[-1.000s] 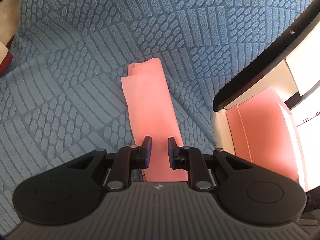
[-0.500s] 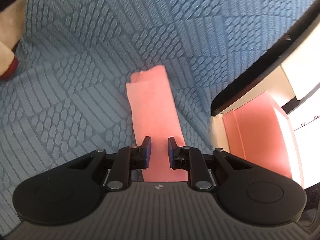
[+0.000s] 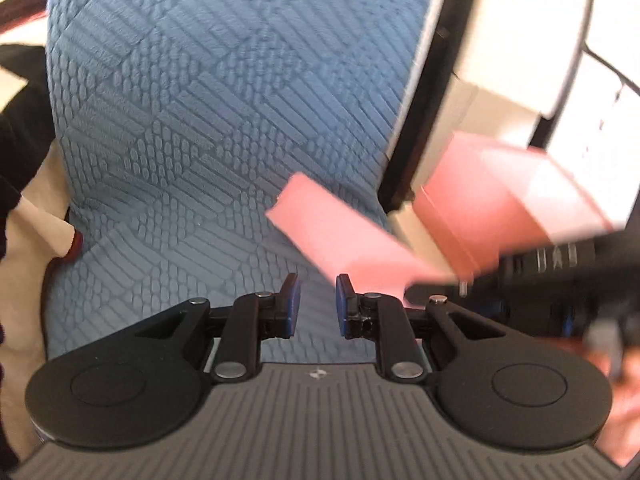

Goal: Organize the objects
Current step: 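Grasp the folded pink bag with the right gripper and lift it off the seat, then close the left gripper on the rolled bag while the right gripper holds its end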

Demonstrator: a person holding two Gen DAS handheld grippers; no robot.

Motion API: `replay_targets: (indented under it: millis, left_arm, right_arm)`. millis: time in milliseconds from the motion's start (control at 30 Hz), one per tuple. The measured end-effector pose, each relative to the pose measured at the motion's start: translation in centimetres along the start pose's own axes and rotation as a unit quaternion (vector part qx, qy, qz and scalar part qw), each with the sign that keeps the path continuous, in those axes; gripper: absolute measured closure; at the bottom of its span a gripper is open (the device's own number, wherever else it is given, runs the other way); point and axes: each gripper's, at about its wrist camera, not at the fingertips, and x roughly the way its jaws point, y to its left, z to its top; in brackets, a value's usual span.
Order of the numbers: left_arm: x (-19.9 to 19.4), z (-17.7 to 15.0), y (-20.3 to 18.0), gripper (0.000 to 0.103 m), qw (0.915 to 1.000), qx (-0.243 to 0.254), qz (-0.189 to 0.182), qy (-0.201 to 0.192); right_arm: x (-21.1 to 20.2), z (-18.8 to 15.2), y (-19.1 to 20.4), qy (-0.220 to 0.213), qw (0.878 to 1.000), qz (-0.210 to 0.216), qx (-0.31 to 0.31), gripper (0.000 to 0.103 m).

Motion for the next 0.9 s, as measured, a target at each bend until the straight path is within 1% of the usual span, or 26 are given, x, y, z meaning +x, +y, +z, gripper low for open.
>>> replay_targets:
  millis: [67, 133, 167, 200, 267, 300, 367, 400, 433, 467, 500, 567, 700, 800, 833, 900]
  left_arm:
    - [-0.4, -0.8, -0.9, 0.082, 0.9997, 0.023, 0.004, 0.005]
    - [-1.0, -1.6, -2.1, 0.082, 0.9982, 0.058, 0.015, 0.002]
    - [-1.3, -2.0, -2.8, 0.078, 0.9964, 0.08, 0.026, -0.001]
    - [-1.6, -2.5, -3.7, 0.075, 0.993, 0.109, 0.043, -0.01]
    - [-2.3, -3.5, -5.2, 0.067, 0.9853, 0.157, 0.061, -0.028]
    - [-2.7, -4.0, -6.1, 0.066, 0.979, 0.189, 0.066, -0.039]
    - [-3.2, -4.9, -7.4, 0.057, 0.9671, 0.236, 0.075, -0.057]
    - [-3.2, -5.4, -7.9, 0.054, 0.9593, 0.26, 0.087, -0.067]
    - [-3.2, -5.8, -8.4, 0.047, 0.953, 0.278, 0.097, -0.072]
    - [-3.0, -6.2, -8.7, 0.044, 0.9468, 0.293, 0.109, -0.076]
    - [-2.7, -6.6, -9.0, 0.044, 0.9401, 0.309, 0.121, -0.076]
    - [-2.1, -7.3, -9.3, 0.044, 0.9298, 0.334, 0.136, -0.072]
    - [-0.3, -8.6, -9.8, 0.043, 0.8999, 0.392, 0.178, -0.07]
    - [0.4, -8.9, -10.4, 0.044, 0.8801, 0.425, 0.194, -0.084]
    - [0.7, -9.0, -10.5, 0.044, 0.8728, 0.436, 0.199, -0.091]
    - [0.9, -9.5, -11.0, 0.044, 0.8528, 0.462, 0.219, -0.108]
  right_arm:
    - [-0.5, 0.0, -0.1, -0.004, 1.0, -0.001, -0.001, 0.086]
    - [-0.9, -0.1, -0.2, -0.005, 1.0, 0.003, 0.003, 0.086]
    - [-1.3, -0.2, -0.2, -0.005, 1.0, 0.007, 0.004, 0.086]
    - [-1.5, -0.3, 0.0, -0.006, 1.0, 0.01, 0.006, 0.086]
    - [-2.1, -0.4, -0.2, -0.004, 1.0, 0.02, 0.014, 0.086]
    - [-2.4, -0.4, -0.2, -0.003, 1.0, 0.025, 0.018, 0.086]
    - [-2.7, -0.4, -0.2, -0.002, 0.999, 0.035, 0.026, 0.086]
    - [-3.0, -0.4, -0.1, -0.003, 0.999, 0.04, 0.027, 0.086]
    - [-3.2, -0.4, 0.0, -0.004, 0.999, 0.044, 0.026, 0.086]
    - [-3.6, -0.4, 0.1, -0.004, 0.999, 0.048, 0.024, 0.086]
    - [-3.9, -0.4, 0.1, -0.005, 0.998, 0.051, 0.024, 0.086]
    - [-4.5, -0.3, -0.2, -0.007, 0.998, 0.058, 0.031, 0.086]
    - [-4.8, -0.2, -0.7, 0.006, 0.997, 0.065, 0.041, 0.086]
    - [-4.6, -0.4, -0.9, 0.024, 0.996, 0.072, 0.05, 0.086]
    - [-4.6, -0.4, -1.1, 0.029, 0.996, 0.073, 0.052, 0.086]
    - [-4.4, -0.5, -1.2, 0.04, 0.995, 0.077, 0.059, 0.086]
